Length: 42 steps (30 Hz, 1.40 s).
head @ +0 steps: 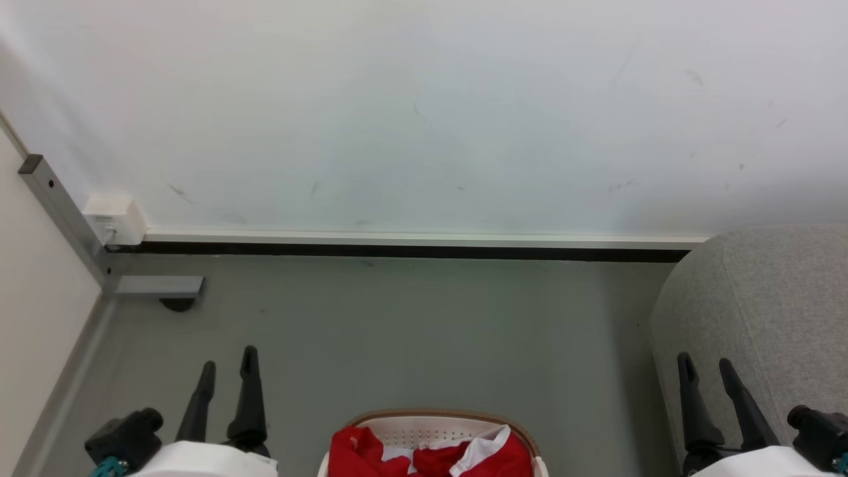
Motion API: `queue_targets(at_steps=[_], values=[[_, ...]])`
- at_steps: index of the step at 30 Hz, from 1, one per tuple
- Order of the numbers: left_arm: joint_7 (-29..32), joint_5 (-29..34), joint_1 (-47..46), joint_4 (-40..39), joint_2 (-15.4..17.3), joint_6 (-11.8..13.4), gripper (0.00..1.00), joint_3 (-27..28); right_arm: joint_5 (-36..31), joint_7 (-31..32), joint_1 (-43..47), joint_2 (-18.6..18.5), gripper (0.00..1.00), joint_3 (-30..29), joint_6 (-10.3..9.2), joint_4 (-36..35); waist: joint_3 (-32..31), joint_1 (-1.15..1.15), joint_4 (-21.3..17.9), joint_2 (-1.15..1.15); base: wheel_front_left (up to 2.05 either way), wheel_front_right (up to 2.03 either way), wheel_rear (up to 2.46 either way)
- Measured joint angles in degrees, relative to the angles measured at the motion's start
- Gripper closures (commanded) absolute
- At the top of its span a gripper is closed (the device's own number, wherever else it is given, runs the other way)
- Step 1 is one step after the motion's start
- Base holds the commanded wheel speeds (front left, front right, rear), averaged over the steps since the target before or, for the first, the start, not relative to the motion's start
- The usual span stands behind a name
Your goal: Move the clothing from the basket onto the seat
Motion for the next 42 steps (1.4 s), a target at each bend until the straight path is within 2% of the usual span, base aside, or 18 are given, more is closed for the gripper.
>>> queue_targets(at_steps=[21, 42], values=[[-2.86, 12.27, 0.21, -0.10, 0.10, 0.76, 0.00, -1.64, -10.23, -2.93, -0.32, 0.35, 0.00, 0.94, 0.00, 0.85, -0.37, 0.00, -0.17, 0.00, 0.00, 0.00, 0.00], [-5.22, 20.80, 0.27, 0.51, 0.15, 1.96, 0.00, -3.32, -18.13, -5.21, -0.78, 0.19, 0.00, 2.53, 0.00, 0.71, -0.75, 0.00, -0.19, 0.00, 0.00, 0.00, 0.00]])
